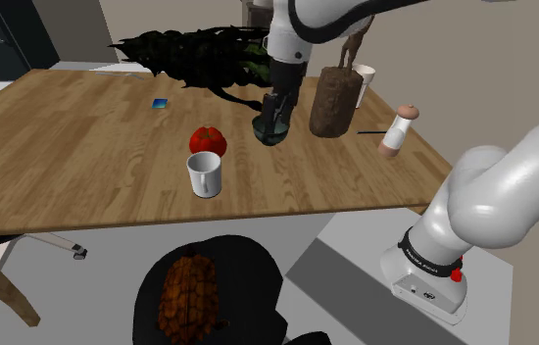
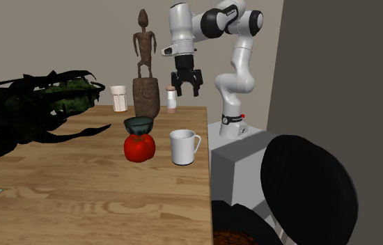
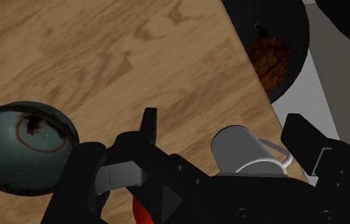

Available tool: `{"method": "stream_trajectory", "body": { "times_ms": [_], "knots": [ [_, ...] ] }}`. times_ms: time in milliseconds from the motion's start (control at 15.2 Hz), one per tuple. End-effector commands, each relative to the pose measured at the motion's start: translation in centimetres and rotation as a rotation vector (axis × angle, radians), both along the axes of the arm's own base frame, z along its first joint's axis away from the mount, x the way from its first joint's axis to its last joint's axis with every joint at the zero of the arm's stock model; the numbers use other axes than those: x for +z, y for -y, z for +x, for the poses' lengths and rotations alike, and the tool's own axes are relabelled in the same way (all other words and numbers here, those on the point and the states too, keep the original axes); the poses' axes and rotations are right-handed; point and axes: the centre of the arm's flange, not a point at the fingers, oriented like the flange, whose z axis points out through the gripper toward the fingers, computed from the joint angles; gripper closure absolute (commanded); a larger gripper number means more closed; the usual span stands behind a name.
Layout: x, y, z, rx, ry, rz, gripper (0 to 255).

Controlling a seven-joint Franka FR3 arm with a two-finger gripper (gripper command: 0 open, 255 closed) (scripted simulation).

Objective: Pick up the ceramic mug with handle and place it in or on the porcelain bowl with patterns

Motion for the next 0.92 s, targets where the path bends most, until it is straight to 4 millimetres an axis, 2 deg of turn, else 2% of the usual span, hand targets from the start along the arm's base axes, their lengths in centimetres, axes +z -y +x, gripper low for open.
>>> {"method": "stream_trajectory", "body": {
  "times_ms": [0, 792, 858],
  "knots": [
    [-1.4, -1.6, 2.0, 0.009, 0.007, -0.004, 0],
    [-8.9, -10.3, 12.9, 0.065, 0.038, -0.031, 0],
    [-8.9, -10.3, 12.9, 0.065, 0.038, -0.031, 0]
  ]
}}
